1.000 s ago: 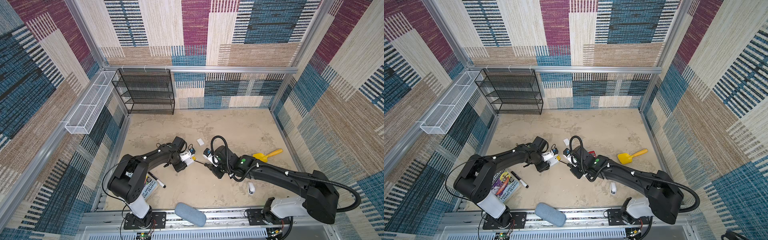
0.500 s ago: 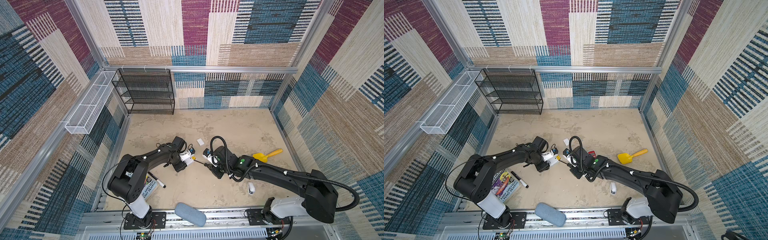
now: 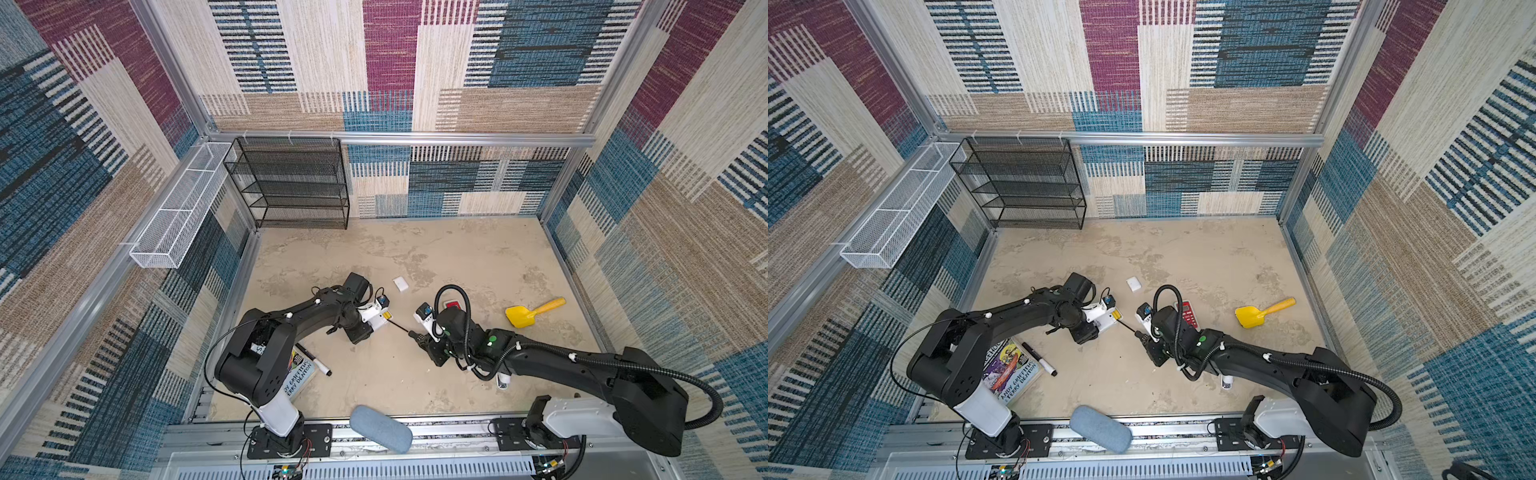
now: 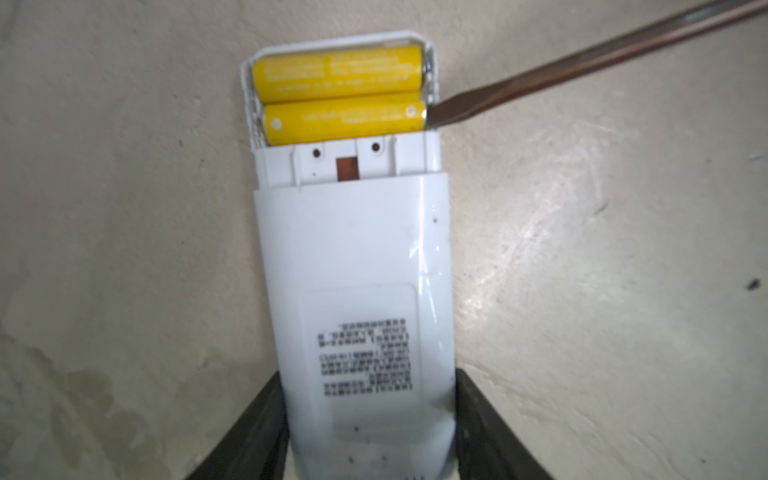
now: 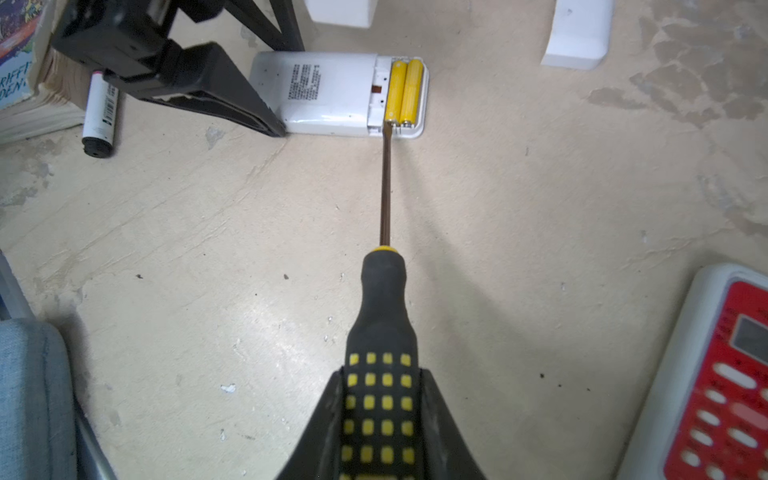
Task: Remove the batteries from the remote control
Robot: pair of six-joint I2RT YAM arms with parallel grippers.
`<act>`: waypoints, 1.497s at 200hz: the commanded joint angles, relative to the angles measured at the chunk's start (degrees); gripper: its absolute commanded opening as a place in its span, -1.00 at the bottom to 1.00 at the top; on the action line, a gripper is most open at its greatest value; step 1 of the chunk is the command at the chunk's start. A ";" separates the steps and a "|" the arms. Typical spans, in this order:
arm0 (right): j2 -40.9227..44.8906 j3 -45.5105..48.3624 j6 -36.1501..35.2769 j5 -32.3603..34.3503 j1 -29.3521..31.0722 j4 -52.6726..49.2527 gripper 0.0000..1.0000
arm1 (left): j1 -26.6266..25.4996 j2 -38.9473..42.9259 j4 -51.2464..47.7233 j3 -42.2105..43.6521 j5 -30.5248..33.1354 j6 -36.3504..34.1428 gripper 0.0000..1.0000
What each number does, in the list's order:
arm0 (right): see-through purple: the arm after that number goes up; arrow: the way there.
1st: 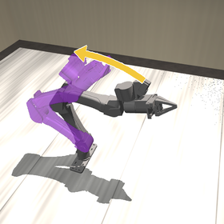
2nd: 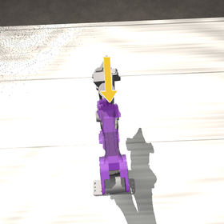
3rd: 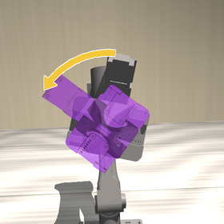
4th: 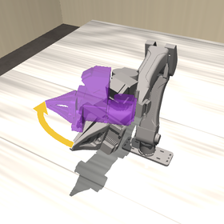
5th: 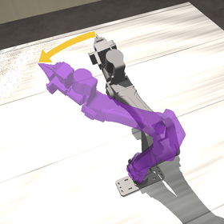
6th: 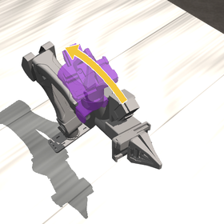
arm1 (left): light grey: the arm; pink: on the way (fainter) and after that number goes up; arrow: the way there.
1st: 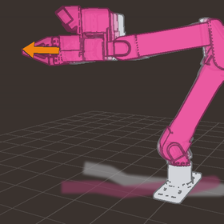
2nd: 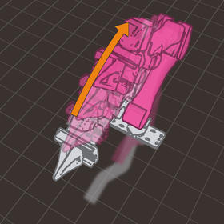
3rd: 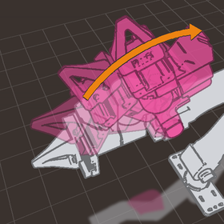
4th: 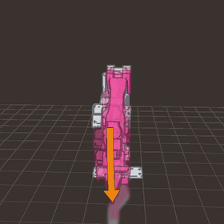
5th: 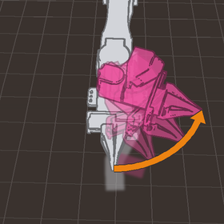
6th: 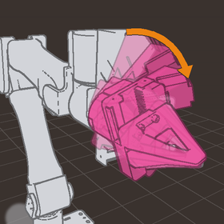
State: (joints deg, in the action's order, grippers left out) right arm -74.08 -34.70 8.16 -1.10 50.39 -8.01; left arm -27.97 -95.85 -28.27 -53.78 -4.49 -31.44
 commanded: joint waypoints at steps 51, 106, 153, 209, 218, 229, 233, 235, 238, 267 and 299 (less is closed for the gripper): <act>-0.38 8.15 6.81 1.56 0.48 17.32 -1.00 | -1.04 -0.22 -5.66 1.04 -1.64 -3.98 0.20; -0.54 12.82 7.49 3.24 0.76 26.27 -1.00 | -1.30 -0.81 -6.38 0.56 -3.86 -4.15 0.20; -2.41 15.70 7.42 4.07 0.90 32.21 -1.00 | -1.30 -2.56 -8.35 -0.76 -5.25 -4.24 0.20; -5.28 18.48 6.13 4.61 1.11 39.74 -1.00 | -1.30 -3.16 -8.87 -1.06 -6.41 -4.33 0.20; -5.45 18.99 5.95 4.75 1.11 40.86 -1.00 | -1.30 -3.24 -9.04 -1.15 -6.45 -4.33 0.20; -5.84 19.62 5.78 4.84 1.18 42.39 -1.00 | -1.30 -3.38 -9.12 -1.32 -6.69 -4.33 0.19; -6.00 19.59 5.73 4.96 1.13 42.52 -1.00 | -1.30 -3.46 -9.16 -1.33 -6.69 -4.25 0.19; -6.03 19.58 5.66 4.97 1.18 42.59 -1.00 | -1.30 -3.46 -9.15 -1.33 -6.68 -4.25 0.19; -6.21 19.60 5.47 5.05 1.20 42.82 -1.00 | -1.30 -3.46 -9.17 -1.39 -6.69 -4.24 0.19; -7.20 20.15 5.05 5.35 1.24 45.11 -1.00 | -1.30 -3.61 -9.58 -1.50 -6.98 -4.33 0.19; -8.06 21.34 4.89 6.23 1.37 48.57 -1.00 | -1.29 -3.64 -9.91 -1.68 -7.37 -4.51 0.19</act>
State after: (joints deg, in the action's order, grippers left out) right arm -81.38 -13.74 12.75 0.60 51.77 35.48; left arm -28.62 -98.30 -31.40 -56.10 -3.42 -31.44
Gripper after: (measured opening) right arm 0.261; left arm 0.596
